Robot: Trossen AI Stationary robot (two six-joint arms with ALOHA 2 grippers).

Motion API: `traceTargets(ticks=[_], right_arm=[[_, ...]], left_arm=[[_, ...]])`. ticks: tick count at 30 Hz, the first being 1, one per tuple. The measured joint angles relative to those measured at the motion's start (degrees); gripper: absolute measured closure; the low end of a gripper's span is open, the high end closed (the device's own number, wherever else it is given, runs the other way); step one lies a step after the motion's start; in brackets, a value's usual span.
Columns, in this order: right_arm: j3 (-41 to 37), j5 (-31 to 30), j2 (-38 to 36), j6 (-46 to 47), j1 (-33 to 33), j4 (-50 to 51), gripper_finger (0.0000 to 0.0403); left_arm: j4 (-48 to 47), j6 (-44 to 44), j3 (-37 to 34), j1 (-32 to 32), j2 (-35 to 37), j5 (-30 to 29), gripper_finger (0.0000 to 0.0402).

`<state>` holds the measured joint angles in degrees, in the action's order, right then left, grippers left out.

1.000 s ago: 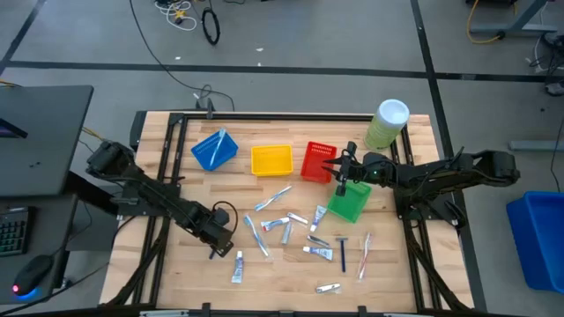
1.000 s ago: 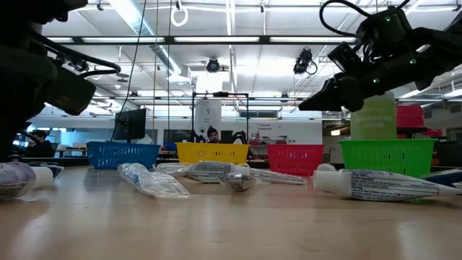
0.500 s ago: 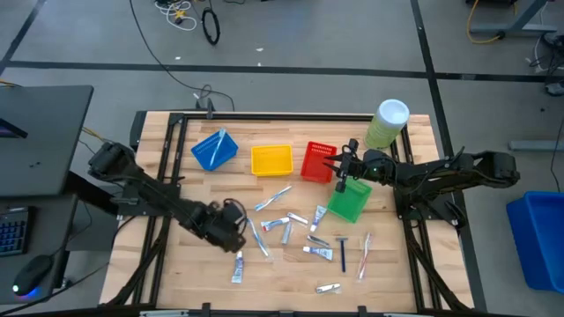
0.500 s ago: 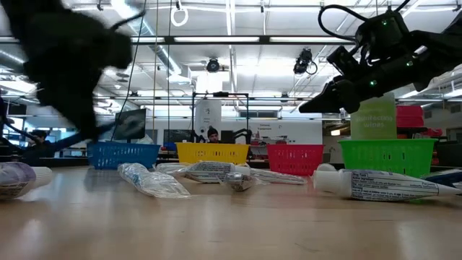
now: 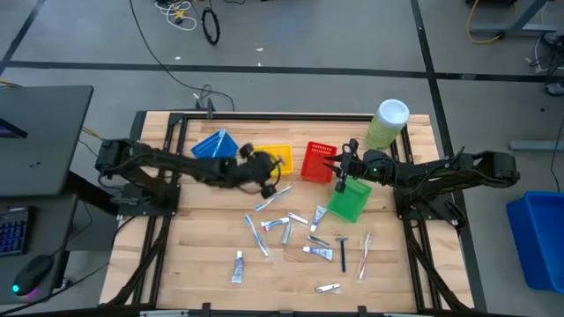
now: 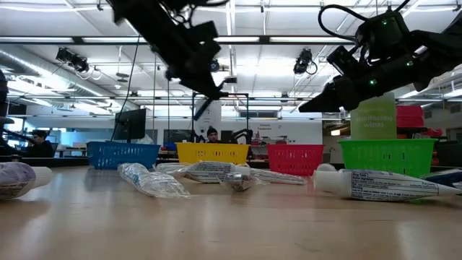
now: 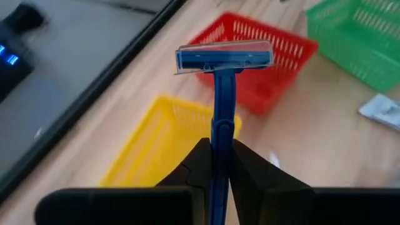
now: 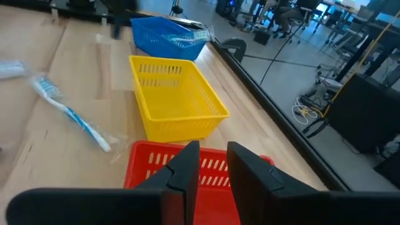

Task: Pick & Place Travel size toiletries
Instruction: Put the blue razor into the yellow bin

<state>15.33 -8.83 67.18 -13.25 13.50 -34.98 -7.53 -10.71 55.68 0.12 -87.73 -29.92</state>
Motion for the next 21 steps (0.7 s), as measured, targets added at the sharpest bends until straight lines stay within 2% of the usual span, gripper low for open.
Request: traceTargets(ticks=[2,6,12,17,21], right_arm=[[0.0,0.01,-0.01,1.23,0.0,0.09,0.0315],[0.0,0.04,-0.02,4.42,0.0,1.65,0.0313],[-0.02,1.36,0.0,11.89,-0.17,3.5,0.0314],[-0.02,5.64,0.0,16.31,-0.18,6.5,0.0317],[-0.02,6.57,-0.02,20.34,-0.2,9.95,0.0316]], left_arm=[[5.9,5.46,0.09,3.82,-1.93,4.93,0.0351],[7.95,11.1,0.0,10.23,-6.87,12.9,0.0348],[3.79,11.11,-0.05,14.59,-10.91,15.24,0.0354],[-2.52,11.09,-0.08,15.62,-11.29,17.29,0.0336],[-2.06,11.14,-0.07,15.63,-11.7,17.35,0.0326]])
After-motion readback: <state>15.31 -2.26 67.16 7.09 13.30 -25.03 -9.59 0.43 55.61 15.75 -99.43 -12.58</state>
